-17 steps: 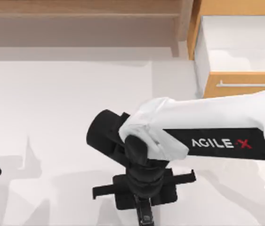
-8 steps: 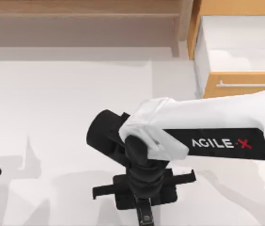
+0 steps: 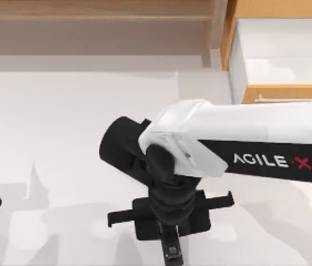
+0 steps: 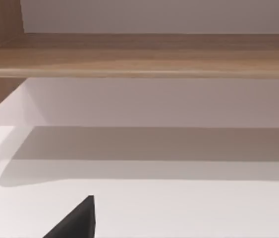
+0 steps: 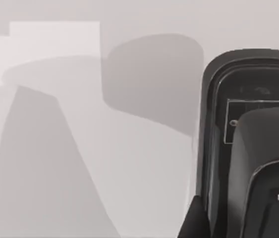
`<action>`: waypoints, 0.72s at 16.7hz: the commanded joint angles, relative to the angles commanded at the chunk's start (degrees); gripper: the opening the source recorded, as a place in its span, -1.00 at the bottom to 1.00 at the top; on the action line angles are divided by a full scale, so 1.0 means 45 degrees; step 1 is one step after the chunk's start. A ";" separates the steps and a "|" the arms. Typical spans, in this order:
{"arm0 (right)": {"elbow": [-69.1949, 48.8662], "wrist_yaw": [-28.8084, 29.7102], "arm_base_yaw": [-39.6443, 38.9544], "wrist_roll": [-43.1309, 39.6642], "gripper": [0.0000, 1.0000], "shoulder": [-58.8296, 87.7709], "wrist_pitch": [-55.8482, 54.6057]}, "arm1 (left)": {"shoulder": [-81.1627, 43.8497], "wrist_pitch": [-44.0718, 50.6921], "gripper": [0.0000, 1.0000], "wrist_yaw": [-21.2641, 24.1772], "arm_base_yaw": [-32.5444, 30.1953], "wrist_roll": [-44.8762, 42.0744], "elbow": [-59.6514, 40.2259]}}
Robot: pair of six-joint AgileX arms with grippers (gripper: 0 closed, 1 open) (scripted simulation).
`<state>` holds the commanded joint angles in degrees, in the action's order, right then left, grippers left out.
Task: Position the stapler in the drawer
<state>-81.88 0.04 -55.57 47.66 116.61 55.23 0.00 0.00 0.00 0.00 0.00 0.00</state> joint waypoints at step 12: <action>-0.3598 0.1202 0.3360 -0.3091 -1.00 -0.1128 0.0960 | 0.0000 0.0000 1.00 0.0000 0.0000 0.0000 0.0000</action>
<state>-98.07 5.45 -40.45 33.75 111.54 59.55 0.00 0.00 0.00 0.00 0.00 0.00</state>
